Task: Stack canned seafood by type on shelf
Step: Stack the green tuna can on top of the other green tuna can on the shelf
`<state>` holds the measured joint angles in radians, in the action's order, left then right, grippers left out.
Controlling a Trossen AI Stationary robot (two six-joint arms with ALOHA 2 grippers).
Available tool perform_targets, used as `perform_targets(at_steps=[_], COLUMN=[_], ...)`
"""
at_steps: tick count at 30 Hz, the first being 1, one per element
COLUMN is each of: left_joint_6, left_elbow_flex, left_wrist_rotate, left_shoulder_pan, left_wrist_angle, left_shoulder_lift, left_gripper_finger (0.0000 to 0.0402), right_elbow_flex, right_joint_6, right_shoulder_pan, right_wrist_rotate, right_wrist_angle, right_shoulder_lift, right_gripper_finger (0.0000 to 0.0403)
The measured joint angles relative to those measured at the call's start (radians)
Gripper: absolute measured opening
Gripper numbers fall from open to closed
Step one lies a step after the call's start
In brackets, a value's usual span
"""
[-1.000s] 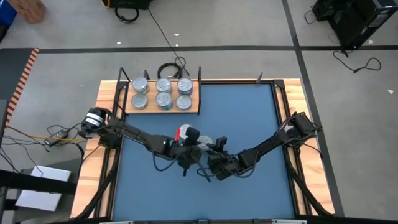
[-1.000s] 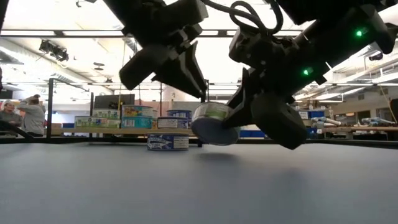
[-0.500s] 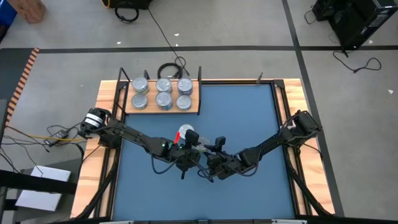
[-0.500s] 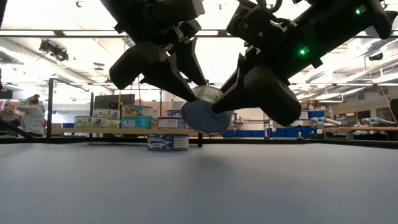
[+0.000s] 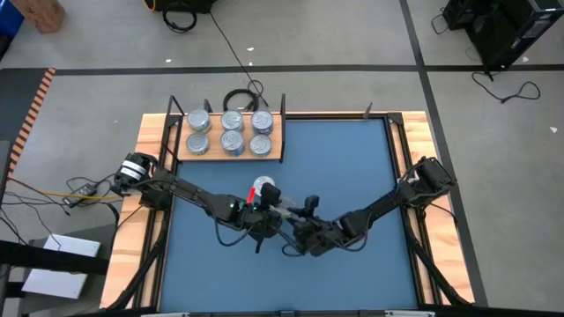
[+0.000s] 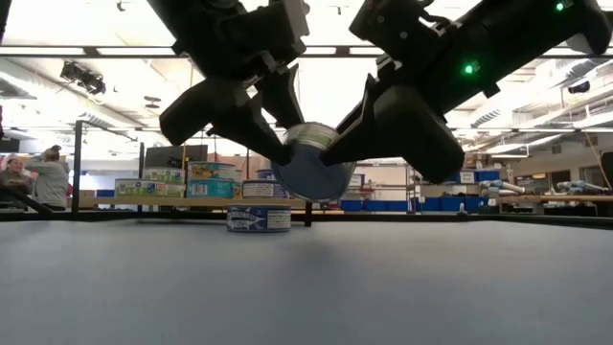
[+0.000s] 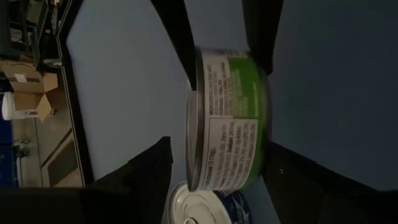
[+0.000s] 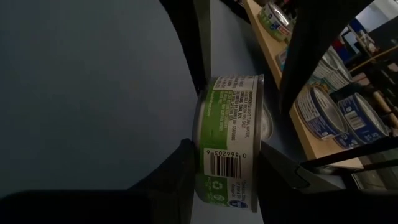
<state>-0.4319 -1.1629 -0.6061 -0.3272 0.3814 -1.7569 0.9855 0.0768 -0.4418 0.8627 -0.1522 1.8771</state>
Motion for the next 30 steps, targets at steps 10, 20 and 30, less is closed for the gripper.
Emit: perform_targets(at_steps=[10,20,30], left_joint_6=[0.001,-0.006,0.181], left_elbow_flex=[0.001,0.001,-0.026], left_wrist_rotate=[-0.014,-0.084,-0.226], left_shoulder_pan=[-0.012,-0.029,-0.027], left_wrist_angle=[0.007,0.032,0.298], left_shoulder_lift=[-0.001,-0.002,0.007], left_gripper_finger=[0.0190,0.0146,0.0146], right_elbow_flex=[0.000,0.002,0.002], right_joint_6=[0.002,0.013,-0.020], right_shoulder_pan=[-0.004,-0.003,-0.005], right_wrist_rotate=[0.001,0.008,0.026], right_wrist_angle=[-0.036,-0.040,-0.034], right_shoulder_lift=[0.000,0.000,-0.001], right_gripper_finger=[0.0129,0.0154,0.0233])
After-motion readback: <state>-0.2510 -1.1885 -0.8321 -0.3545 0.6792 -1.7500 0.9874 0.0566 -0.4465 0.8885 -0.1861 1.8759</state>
